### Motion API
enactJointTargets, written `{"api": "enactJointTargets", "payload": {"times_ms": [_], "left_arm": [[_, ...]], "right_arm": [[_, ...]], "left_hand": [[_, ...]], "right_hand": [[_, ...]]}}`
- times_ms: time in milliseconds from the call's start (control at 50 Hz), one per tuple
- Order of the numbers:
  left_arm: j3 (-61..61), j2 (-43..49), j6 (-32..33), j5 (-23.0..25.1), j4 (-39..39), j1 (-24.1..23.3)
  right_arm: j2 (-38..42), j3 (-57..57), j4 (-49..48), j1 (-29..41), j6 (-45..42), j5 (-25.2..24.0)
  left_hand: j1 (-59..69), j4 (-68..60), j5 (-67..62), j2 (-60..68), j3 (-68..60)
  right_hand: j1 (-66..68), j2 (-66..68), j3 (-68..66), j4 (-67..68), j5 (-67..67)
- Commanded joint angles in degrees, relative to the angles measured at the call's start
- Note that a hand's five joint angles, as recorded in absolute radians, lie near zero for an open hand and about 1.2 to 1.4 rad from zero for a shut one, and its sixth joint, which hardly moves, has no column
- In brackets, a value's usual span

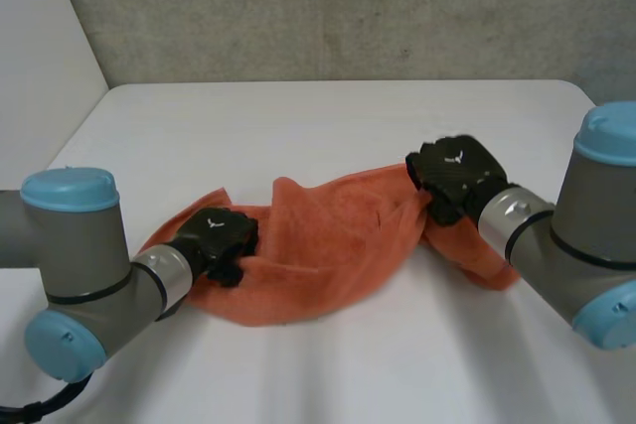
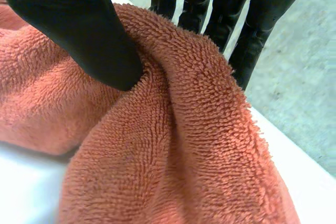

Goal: Fold the laundry

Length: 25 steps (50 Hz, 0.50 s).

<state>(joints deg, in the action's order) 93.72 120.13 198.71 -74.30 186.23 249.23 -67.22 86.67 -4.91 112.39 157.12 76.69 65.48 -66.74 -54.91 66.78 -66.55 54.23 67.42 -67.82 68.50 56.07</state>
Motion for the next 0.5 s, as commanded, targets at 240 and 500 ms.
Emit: {"api": "enactJointTargets", "payload": {"times_ms": [240, 500], "left_arm": [[-30.1, -10.2, -0.4, -17.3, 17.9, -0.4], [-1.1, -13.6, -1.6, -16.3, 24.2, -0.4]], "right_arm": [[2.5, -30.2, -19.0, 0.0, 1.4, 6.3], [-1.3, -8.7, -8.2, 0.6, 0.2, -1.1]], "left_hand": [[14.5, -13.3, -15.1, 13.2, -13.4], [14.5, -13.3, -15.1, 13.2, -13.4]], "right_hand": [[25.8, 12.6, -12.2, 11.5, 13.9], [25.8, 12.6, -12.2, 11.5, 13.9]]}}
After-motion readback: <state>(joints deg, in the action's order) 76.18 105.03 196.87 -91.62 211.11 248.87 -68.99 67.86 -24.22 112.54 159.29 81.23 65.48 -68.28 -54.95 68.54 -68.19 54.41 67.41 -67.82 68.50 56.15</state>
